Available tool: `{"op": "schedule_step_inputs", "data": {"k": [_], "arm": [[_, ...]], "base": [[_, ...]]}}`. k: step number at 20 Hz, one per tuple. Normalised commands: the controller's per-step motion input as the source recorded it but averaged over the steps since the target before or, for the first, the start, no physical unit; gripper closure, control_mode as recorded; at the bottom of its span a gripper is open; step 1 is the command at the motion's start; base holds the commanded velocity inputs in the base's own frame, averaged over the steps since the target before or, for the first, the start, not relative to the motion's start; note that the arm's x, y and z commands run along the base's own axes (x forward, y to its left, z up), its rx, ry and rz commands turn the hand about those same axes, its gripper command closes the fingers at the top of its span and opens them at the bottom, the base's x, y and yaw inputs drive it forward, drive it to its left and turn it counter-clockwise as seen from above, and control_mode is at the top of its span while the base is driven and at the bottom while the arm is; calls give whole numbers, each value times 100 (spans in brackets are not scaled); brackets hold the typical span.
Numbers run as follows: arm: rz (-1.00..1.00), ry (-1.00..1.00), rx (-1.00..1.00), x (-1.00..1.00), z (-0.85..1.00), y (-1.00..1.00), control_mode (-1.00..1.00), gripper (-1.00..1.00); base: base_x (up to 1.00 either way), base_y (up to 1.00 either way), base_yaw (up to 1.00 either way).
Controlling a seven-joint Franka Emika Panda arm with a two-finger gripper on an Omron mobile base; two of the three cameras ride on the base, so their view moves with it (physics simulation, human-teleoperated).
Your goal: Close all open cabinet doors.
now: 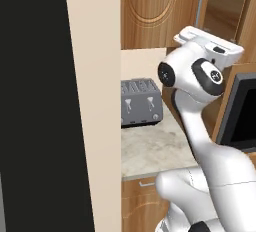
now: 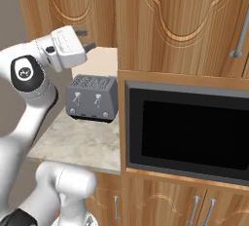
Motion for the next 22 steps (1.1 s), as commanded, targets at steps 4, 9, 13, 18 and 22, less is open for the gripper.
{"op": "schedule_step_inputs", "data": {"k": [4,9,13,18,22], "arm": [[25,8,7,-97,2,2,-100,-100],[41,17,2,-92,1,11,-100,-100],[47,13,2,-91,0,17,-100,-100],[40,11,1,-80,3,11,-100,-100],[18,20,0,-4,25,0,-100,-100]], "base": [[0,0,0],[0,0,0],[0,0,0],[0,0,0],[0,0,0]]}}
